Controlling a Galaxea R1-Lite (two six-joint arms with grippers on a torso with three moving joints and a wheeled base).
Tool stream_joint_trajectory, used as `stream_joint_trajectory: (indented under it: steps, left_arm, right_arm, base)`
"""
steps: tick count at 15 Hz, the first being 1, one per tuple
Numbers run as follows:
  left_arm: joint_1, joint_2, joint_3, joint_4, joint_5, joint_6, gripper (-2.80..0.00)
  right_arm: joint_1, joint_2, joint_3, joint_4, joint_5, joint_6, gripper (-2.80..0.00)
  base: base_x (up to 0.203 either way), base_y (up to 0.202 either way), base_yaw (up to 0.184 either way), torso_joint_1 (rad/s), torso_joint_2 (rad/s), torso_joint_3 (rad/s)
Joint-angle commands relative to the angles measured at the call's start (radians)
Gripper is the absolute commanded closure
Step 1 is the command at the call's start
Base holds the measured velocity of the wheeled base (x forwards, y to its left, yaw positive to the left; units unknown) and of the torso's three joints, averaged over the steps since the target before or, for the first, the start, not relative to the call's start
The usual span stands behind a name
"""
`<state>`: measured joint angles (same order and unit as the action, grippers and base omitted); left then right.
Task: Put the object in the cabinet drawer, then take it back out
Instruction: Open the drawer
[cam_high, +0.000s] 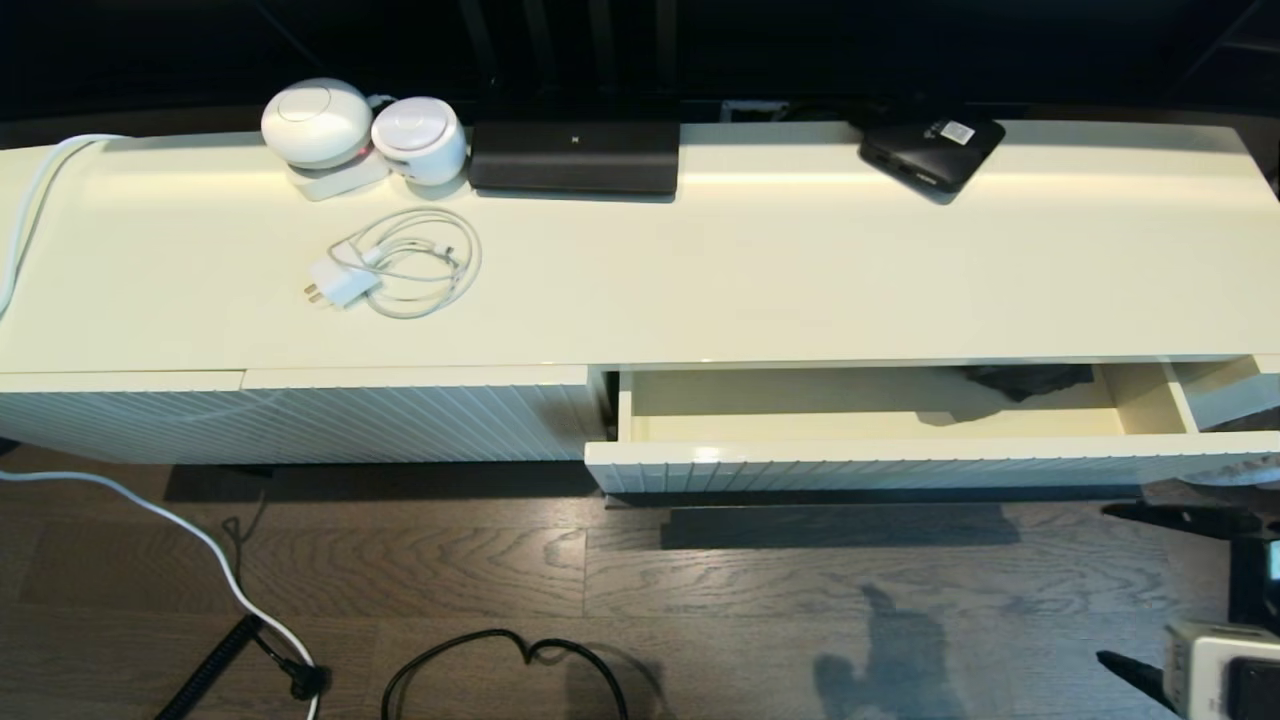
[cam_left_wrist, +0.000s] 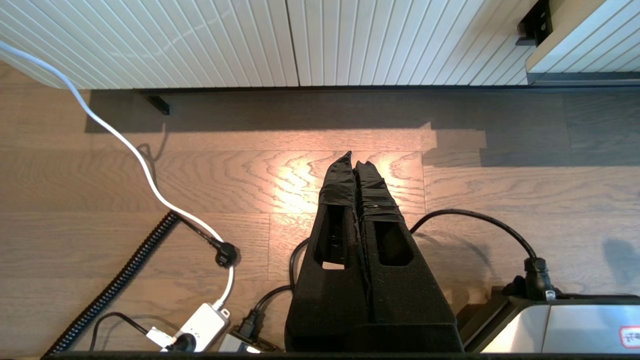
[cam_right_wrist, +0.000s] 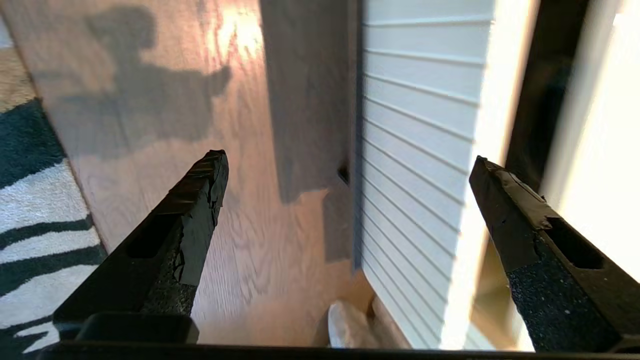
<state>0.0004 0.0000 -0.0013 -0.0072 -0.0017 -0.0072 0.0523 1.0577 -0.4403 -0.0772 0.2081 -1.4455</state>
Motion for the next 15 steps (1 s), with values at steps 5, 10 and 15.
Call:
stream_joint_trajectory:
  steps: [5,10,15]
  left_arm:
    - [0.000,0.000,0.001,0.000,0.000,0.000,0.00]
    - [0.001,0.000,0.000,0.000,0.000,0.000,0.00]
    - [0.000,0.000,0.001,0.000,0.000,0.000,0.00]
  right_arm:
    - [-0.006,-0.255,-0.167,0.277,-0.010,0.080,0.00]
    - [0.003,-0.145,-0.242,0.271,-0.008,0.115,0.00]
    - [0.053,0.038,-0.281,0.148,-0.012,0.124,0.00]
  base:
    - [0.000,0.000,0.000,0.000,0.00,0.000]
    - [0.000,0.000,0.000,0.000,0.00,0.000]
    - [0.000,0.000,0.000,0.000,0.00,0.000]
